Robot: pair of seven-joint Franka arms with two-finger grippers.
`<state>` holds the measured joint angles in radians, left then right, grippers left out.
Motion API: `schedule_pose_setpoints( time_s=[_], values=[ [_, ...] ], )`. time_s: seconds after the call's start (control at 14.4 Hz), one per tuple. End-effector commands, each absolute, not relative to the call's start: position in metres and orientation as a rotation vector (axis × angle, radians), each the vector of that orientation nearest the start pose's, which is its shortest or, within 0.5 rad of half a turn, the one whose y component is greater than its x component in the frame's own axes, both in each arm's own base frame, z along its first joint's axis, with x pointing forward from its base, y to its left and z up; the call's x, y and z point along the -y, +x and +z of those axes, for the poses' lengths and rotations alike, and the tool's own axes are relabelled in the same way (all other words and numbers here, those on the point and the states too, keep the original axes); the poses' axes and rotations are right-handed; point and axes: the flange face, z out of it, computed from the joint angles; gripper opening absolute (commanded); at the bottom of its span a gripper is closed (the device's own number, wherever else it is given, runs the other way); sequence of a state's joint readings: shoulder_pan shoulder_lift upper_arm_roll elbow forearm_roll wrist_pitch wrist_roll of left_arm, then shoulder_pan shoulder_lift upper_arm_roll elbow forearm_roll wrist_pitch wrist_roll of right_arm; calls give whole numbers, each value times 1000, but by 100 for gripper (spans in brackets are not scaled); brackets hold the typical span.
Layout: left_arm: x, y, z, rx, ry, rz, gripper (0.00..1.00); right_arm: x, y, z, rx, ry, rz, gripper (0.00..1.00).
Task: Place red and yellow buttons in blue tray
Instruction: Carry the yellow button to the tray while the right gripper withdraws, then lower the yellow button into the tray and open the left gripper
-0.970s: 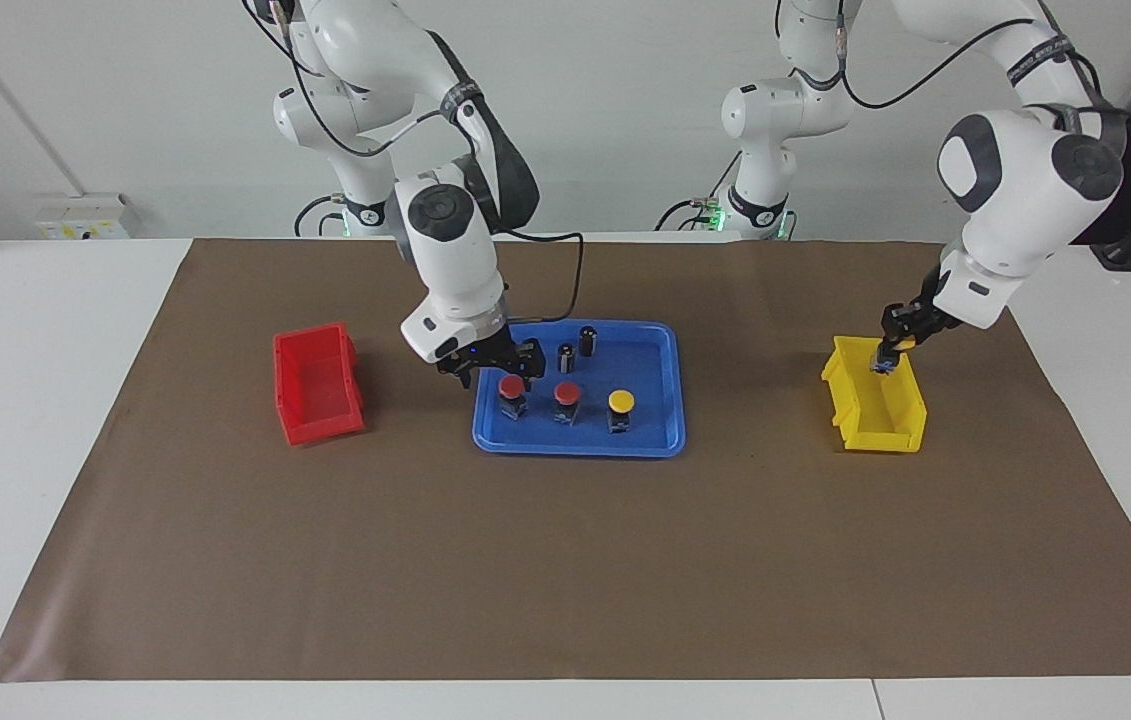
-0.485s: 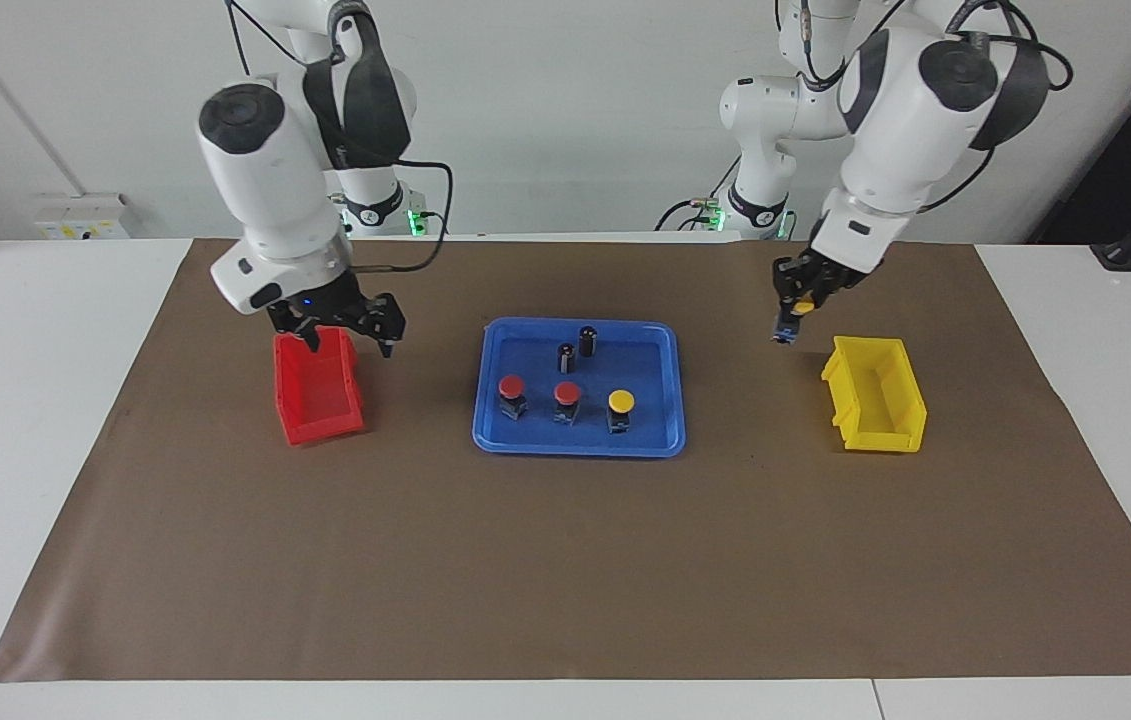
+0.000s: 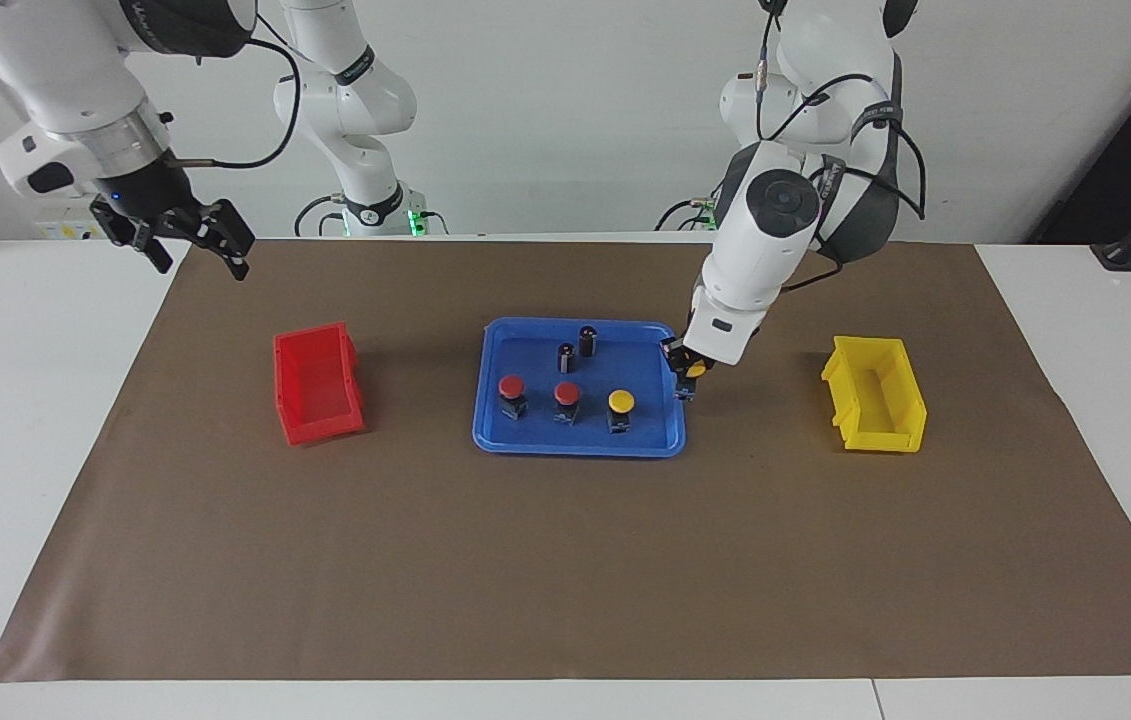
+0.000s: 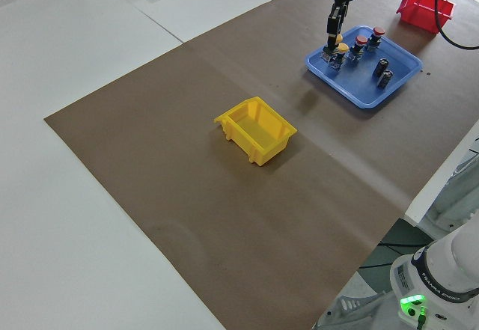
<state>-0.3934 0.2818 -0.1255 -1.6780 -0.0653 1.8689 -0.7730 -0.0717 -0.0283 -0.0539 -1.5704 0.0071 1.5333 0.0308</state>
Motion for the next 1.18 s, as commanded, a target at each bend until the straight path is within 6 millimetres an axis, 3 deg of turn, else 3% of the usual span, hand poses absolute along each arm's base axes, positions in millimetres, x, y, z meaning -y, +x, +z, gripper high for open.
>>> schedule_pose_setpoints(
  time_s=[0.0,0.21,0.48,0.83,0.9,1.11],
  values=[
    [324,557,414,531,-3125,207,1,88,531,625,-227,-3118,63,100],
    [342,547,399,528,-3108,231,1,85,534,625,-219,-3131,51,100],
    [340,544,371,546,-3095,248,1,79,537,626,-194,-3149,45,100],
    [334,545,364,562,-3090,251,1,76,537,628,-161,-3151,60,100],
    [334,545,363,562,-3090,251,4,64,538,628,-105,-3153,60,100],
    [333,546,364,580,-3092,249,32,50,538,625,-64,-3152,74,100]
  ],
)
